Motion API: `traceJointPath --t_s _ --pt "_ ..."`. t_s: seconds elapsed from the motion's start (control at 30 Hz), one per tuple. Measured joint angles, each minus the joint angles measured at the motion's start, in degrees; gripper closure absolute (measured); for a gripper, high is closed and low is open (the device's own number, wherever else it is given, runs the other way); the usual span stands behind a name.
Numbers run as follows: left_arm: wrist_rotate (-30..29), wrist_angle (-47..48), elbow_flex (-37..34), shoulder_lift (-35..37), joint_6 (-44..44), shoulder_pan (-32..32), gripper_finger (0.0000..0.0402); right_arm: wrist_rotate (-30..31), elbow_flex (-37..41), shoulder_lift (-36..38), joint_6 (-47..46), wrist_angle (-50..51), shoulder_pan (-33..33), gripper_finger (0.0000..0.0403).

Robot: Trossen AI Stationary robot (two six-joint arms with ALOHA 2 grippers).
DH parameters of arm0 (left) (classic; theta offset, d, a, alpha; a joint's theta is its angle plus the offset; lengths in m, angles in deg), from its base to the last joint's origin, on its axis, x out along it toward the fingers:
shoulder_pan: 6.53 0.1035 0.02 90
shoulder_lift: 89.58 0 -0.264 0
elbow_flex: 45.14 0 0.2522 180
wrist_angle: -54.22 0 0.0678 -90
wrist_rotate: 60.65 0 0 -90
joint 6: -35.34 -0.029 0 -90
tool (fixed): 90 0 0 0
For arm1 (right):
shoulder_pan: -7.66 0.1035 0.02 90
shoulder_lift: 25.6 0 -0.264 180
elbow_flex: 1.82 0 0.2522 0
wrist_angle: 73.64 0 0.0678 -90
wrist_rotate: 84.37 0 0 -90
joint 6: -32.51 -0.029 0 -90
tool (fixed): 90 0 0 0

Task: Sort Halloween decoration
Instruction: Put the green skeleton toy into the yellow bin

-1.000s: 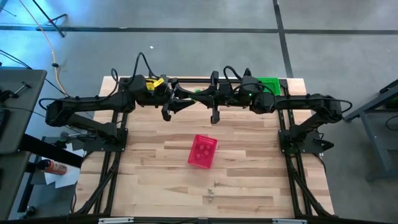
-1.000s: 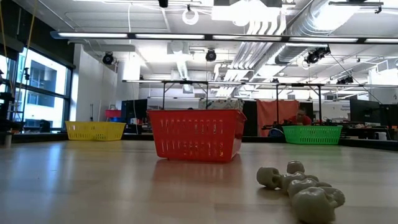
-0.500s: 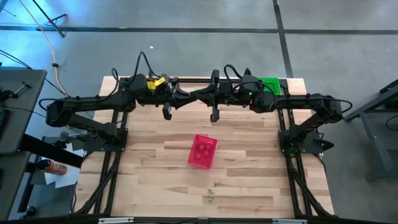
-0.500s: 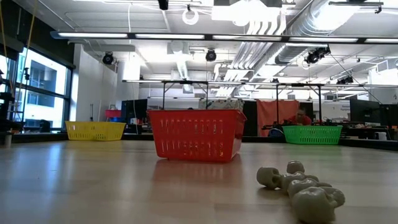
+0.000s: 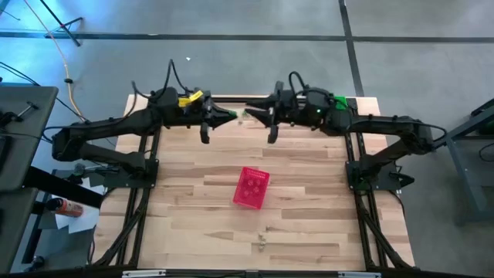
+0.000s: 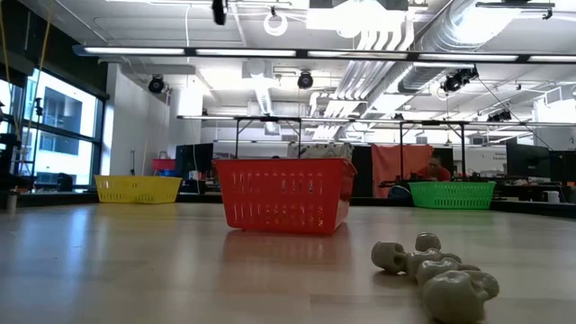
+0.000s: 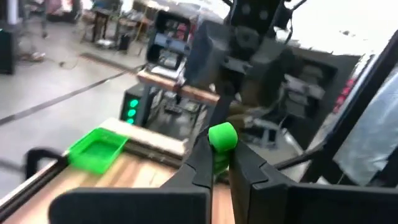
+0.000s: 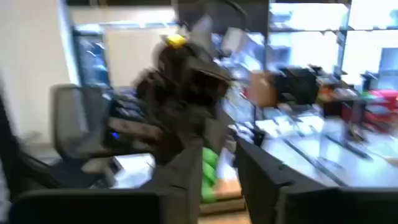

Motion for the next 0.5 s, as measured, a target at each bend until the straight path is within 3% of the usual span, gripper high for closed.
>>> traceJointPath --t_s 0.23,0.37,0.5 --pt "-1.1 11.4 0.0 8.1 -7.1 2.9 0.04 2.7 0.0 7.3 1.7 14.1 -2.2 0.0218" --pt "-3.1 14.9 -1.3 11.6 -7.8 3.0 0.0401 3.0 0.0 10.9 1.5 23.1 -2.9 0.0197" --pt "-4.4 9.0 -8.5 14.6 -5.0 1.5 0.0401 2.8 0.0 13.8 -0.4 29.7 -2.6 0.0194"
